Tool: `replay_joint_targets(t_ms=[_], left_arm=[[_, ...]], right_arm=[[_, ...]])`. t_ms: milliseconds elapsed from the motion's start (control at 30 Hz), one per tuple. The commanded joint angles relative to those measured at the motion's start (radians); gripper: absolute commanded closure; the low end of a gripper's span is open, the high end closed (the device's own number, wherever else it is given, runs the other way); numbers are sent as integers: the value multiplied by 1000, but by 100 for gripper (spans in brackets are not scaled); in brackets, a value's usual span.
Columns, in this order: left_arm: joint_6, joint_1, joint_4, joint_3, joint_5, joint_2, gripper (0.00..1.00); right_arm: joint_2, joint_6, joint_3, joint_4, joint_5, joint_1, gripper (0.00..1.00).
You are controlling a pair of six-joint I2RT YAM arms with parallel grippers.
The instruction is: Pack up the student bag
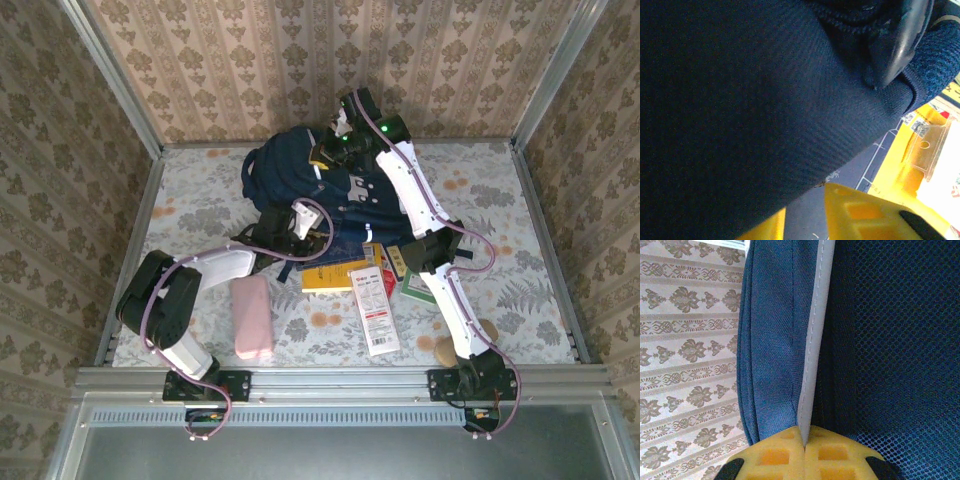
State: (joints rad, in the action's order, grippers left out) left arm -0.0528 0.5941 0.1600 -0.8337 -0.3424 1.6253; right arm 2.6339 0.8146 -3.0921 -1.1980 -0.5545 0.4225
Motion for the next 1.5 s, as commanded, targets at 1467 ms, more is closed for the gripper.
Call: replay_joint_targets(t_ms=[1467], left_arm=[[0, -14, -175, -53, 196, -85, 100]], right_arm=[[-38, -162, -92, -120, 119, 16, 100]])
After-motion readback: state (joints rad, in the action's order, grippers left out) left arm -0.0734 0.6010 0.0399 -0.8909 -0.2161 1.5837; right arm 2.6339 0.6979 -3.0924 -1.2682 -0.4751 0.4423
